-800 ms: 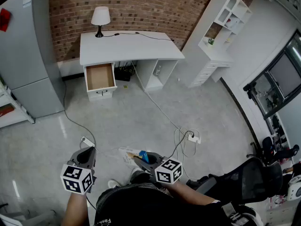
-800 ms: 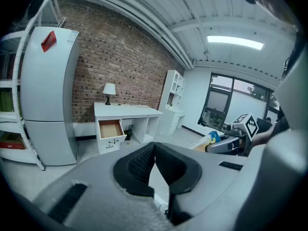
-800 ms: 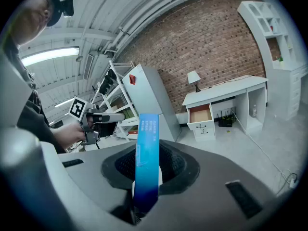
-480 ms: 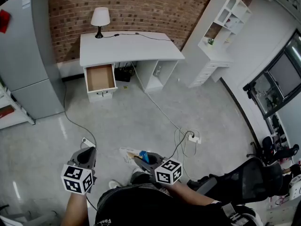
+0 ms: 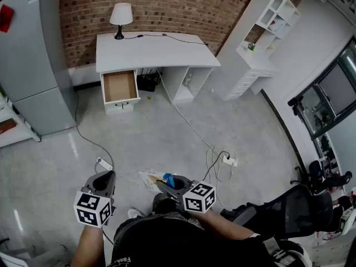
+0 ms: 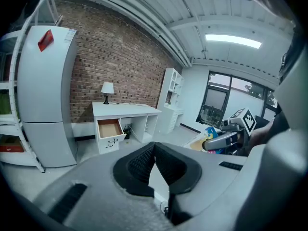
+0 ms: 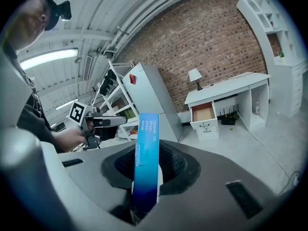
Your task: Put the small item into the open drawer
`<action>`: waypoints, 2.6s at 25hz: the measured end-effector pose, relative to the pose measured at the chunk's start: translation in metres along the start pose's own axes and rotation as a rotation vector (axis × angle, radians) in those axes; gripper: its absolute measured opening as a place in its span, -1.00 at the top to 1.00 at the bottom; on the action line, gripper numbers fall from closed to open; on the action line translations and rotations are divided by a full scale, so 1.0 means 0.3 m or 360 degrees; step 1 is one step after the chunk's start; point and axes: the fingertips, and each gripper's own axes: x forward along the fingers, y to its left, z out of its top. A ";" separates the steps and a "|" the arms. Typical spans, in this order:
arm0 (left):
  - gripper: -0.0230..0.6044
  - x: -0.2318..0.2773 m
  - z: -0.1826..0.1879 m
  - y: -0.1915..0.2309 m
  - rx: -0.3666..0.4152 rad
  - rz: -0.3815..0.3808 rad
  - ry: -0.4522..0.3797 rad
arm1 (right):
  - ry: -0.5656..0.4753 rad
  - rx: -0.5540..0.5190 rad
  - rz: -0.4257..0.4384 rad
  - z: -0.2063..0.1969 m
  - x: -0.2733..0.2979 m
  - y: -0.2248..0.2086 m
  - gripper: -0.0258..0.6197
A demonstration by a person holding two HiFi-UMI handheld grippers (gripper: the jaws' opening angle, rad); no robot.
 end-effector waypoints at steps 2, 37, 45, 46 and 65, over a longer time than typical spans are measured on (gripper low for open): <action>0.87 -0.004 -0.008 0.011 -0.0006 0.0007 0.0003 | 0.0009 -0.0006 0.0008 -0.006 0.008 0.002 0.68; 0.87 0.592 0.291 0.328 -0.0116 0.0067 0.0095 | 0.0010 0.0157 0.0056 0.439 0.371 -0.618 0.67; 0.87 0.736 0.366 0.397 -0.0202 0.0121 0.0092 | 0.0043 0.0128 0.0109 0.550 0.437 -0.782 0.68; 0.87 0.751 0.376 0.404 -0.0200 0.0132 0.0092 | 0.0046 0.0124 0.0118 0.565 0.446 -0.799 0.68; 0.87 0.932 0.483 0.431 -0.0172 0.0219 0.0098 | -0.0035 0.0058 0.0154 0.748 0.419 -1.029 0.67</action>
